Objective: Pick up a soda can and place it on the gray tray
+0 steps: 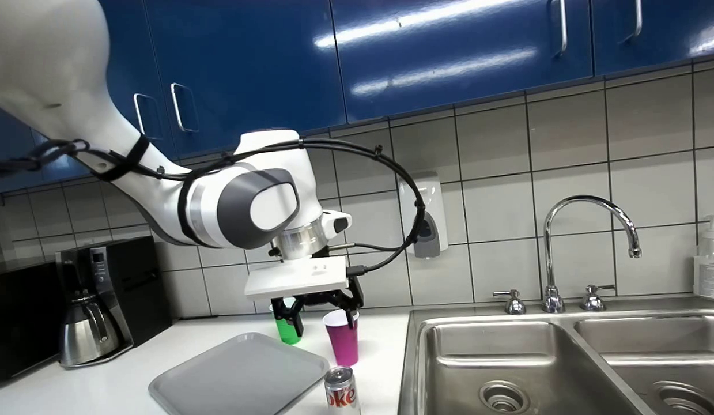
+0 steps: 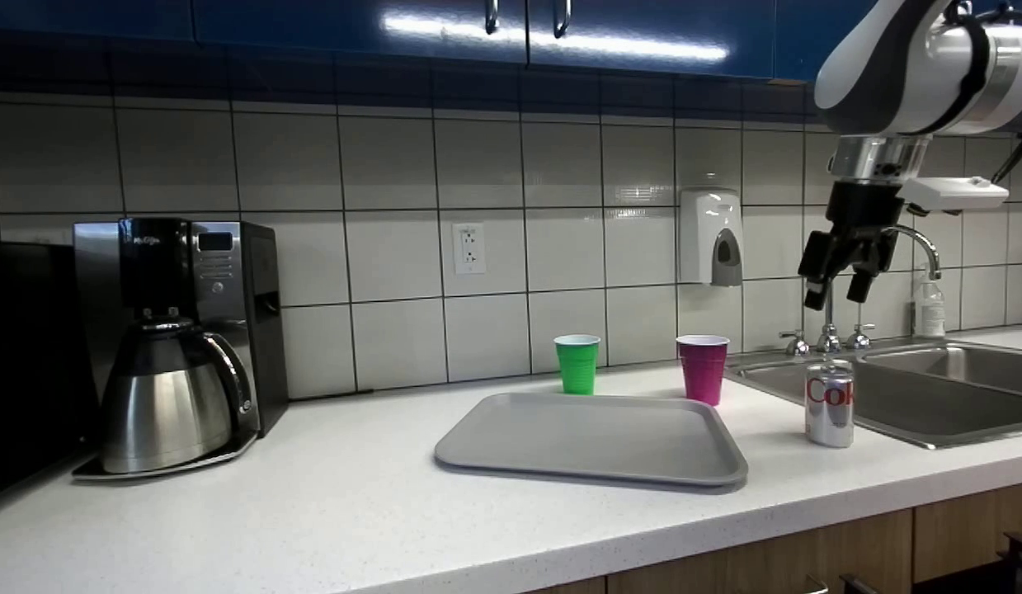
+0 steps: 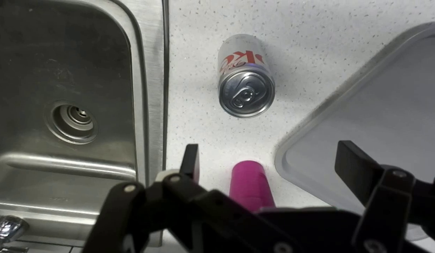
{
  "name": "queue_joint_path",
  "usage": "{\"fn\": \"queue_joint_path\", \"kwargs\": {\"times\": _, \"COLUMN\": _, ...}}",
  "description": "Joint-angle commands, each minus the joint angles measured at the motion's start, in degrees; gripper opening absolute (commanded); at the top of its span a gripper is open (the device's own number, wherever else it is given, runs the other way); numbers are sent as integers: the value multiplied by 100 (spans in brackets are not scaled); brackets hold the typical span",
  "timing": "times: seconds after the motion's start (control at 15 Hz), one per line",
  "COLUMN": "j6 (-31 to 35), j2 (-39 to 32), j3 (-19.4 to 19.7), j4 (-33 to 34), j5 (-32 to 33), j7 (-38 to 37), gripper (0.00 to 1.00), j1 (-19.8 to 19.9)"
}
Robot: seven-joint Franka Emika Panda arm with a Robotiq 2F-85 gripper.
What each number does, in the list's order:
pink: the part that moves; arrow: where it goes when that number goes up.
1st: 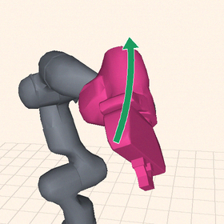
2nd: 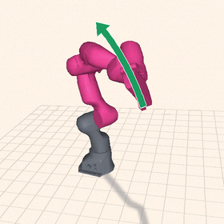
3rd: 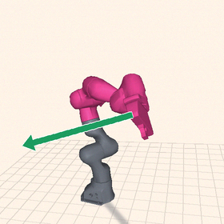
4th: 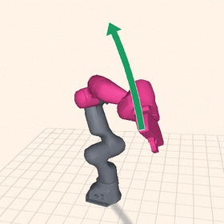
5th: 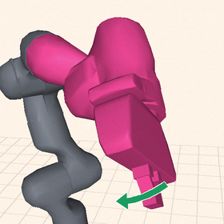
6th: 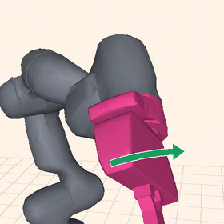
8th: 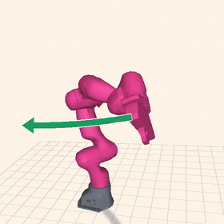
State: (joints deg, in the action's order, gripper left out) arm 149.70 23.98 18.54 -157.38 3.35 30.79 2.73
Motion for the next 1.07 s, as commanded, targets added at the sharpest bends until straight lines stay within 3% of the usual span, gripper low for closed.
{"fn": "queue_joint_path", "kwargs": {"times": 0.0, "j6": 297, "j2": -509, "j3": -201, "j4": 130, "j5": 21, "j7": -267, "gripper": 100, "j1": 41}}
{"fn": "queue_joint_path", "kwargs": {"times": 1.0, "j6": 773, "j2": -1975, "j3": -509, "j4": 586, "j5": 176, "j7": -586, "gripper": 100, "j1": 203}}
